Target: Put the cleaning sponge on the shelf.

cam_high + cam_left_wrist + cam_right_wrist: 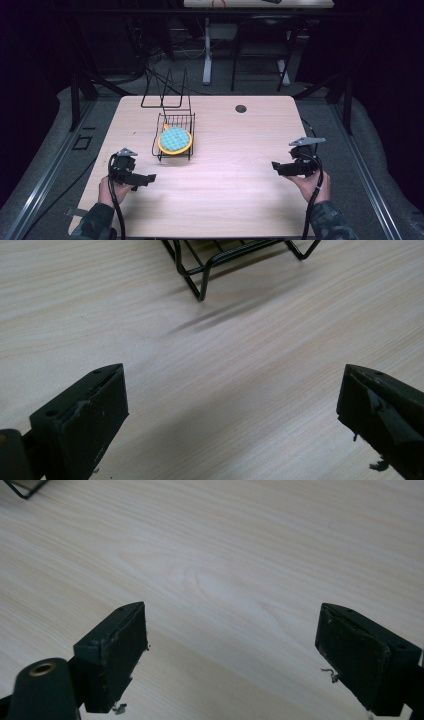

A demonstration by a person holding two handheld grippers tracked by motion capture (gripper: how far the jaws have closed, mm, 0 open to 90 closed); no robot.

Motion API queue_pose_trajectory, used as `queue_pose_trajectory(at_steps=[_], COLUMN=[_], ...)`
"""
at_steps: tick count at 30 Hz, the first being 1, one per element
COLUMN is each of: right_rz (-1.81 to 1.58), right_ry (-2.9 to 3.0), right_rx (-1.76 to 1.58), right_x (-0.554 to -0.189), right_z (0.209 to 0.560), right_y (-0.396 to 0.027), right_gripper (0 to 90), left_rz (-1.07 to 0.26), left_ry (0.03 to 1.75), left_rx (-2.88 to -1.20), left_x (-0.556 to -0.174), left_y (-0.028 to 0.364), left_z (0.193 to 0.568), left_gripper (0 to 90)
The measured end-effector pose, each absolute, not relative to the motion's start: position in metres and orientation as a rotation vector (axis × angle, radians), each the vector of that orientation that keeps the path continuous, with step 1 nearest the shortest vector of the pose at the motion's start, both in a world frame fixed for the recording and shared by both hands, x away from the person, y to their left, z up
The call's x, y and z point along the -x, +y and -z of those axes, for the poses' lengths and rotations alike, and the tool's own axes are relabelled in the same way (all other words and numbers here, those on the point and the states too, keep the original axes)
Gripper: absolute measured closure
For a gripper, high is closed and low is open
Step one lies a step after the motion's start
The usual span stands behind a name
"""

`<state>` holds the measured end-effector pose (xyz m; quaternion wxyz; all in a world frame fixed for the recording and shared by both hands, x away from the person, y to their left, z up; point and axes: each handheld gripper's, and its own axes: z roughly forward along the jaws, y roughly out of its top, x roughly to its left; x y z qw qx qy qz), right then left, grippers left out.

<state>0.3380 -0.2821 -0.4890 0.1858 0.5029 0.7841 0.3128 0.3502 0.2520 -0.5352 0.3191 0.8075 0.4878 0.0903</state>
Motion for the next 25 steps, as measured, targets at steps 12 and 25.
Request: queue_pose_trajectory(at_steps=[12, 25], right_rz=[-0.777, -0.712], right_ry=[2.231, 2.293], right_rx=[-1.535, -1.515], right_x=[-0.325, -0.328], right_z=[0.515, 0.522], right_y=[-0.309, -0.308], right_gripper=[5.1, 0.0], left_rz=[-0.239, -0.232], left_ry=[1.273, 1.270], left_rx=[-2.135, -2.146], left_x=[-0.354, -0.356], left_y=[0.248, 0.247], left_z=[0.536, 0.537], left_gripper=[0.2, 0.3])
